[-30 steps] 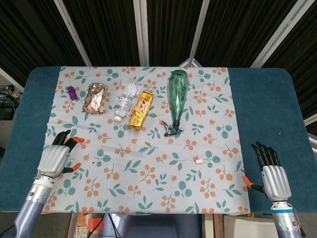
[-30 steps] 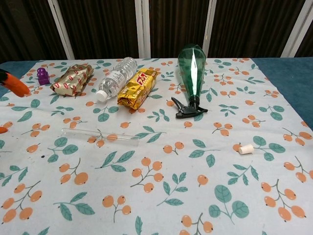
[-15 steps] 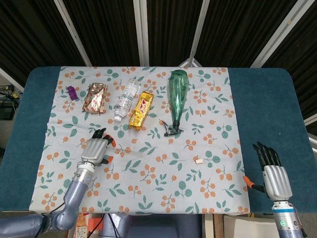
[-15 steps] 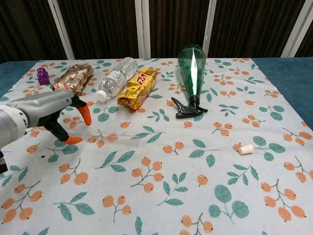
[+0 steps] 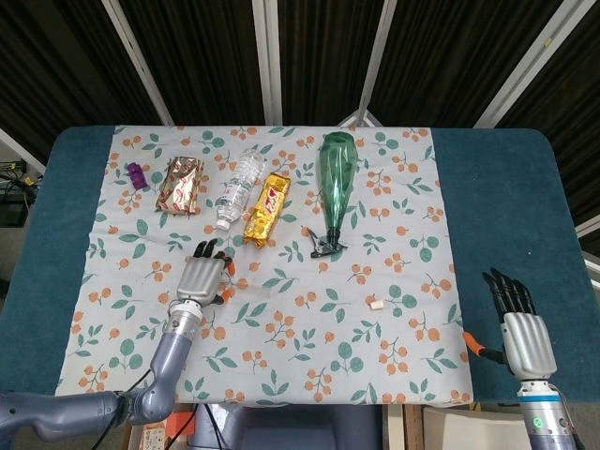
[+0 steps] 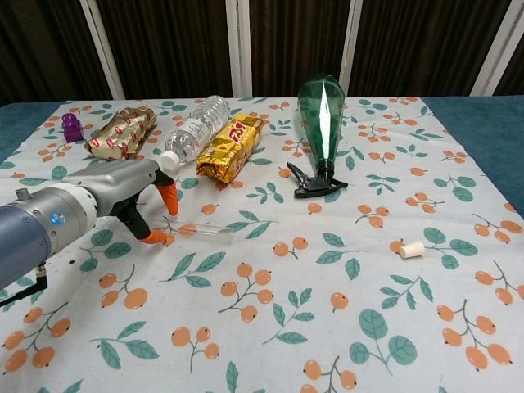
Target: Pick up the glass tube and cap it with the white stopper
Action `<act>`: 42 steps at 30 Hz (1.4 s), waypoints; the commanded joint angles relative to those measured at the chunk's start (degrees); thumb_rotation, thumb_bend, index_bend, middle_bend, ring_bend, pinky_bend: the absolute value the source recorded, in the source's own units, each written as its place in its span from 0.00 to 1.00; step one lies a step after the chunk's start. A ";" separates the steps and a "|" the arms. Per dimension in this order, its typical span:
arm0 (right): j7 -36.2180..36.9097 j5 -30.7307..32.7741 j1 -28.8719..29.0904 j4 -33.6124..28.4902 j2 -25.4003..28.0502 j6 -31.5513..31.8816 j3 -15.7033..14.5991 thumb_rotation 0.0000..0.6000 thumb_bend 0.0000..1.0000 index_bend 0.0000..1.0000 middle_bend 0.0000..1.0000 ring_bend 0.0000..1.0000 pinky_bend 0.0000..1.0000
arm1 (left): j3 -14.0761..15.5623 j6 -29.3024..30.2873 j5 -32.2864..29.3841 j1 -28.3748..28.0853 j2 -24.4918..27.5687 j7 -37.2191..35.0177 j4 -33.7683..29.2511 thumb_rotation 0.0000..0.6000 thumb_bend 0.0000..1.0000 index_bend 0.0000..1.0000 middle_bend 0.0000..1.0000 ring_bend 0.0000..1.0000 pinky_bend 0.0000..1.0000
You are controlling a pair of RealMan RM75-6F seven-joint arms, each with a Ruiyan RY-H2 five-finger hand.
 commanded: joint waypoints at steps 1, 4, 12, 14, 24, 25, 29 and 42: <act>-0.01 -0.03 -0.01 -0.06 0.00 -0.05 -0.01 1.00 0.26 0.00 0.00 0.00 0.00 | 0.18 0.10 -0.23 -0.31 -0.40 0.01 0.35 1.00 0.37 0.45 0.29 0.00 0.00; 0.14 0.07 -0.04 -0.19 -0.01 -0.12 0.04 1.00 0.26 0.00 0.00 0.00 0.00 | 0.30 0.24 -0.47 -0.62 -0.80 -0.01 0.76 1.00 0.37 0.46 0.29 0.00 0.00; 0.42 0.22 -0.07 -0.34 0.05 -0.29 0.16 1.00 0.26 0.00 0.00 0.00 0.00 | 0.55 0.58 -1.19 -1.26 -1.38 -0.03 1.46 1.00 0.42 0.49 0.30 0.00 0.00; 0.52 0.24 -0.08 -0.34 0.05 -0.29 0.20 1.00 0.26 0.00 0.00 0.00 0.00 | 0.73 0.50 -1.37 -1.35 -1.34 0.03 1.50 1.00 0.43 0.50 0.30 0.00 0.00; 0.89 0.06 -0.18 -0.42 0.13 -0.21 0.25 1.00 0.26 0.00 0.00 0.00 0.00 | 0.78 1.44 -0.10 -1.62 -1.13 -1.40 0.79 1.00 0.48 0.59 0.34 0.00 0.00; 0.92 0.05 -0.19 -0.44 0.13 -0.20 0.25 1.00 0.26 0.00 0.00 0.00 0.00 | 0.76 1.60 0.38 -1.58 -1.09 -1.83 0.71 1.00 0.48 0.59 0.34 0.00 0.00; 0.95 -0.10 -0.22 -0.46 0.15 -0.17 0.21 1.00 0.26 0.00 0.00 0.00 0.00 | 0.50 2.33 3.64 -1.24 -0.66 -5.07 -0.16 1.00 0.49 0.60 0.36 0.01 0.00; 0.62 -0.83 -0.42 -0.64 0.14 0.31 0.05 1.00 0.26 0.00 0.00 0.00 0.00 | 1.69 3.33 11.86 1.14 1.64 -15.02 -1.38 1.00 0.50 0.64 0.45 0.03 0.00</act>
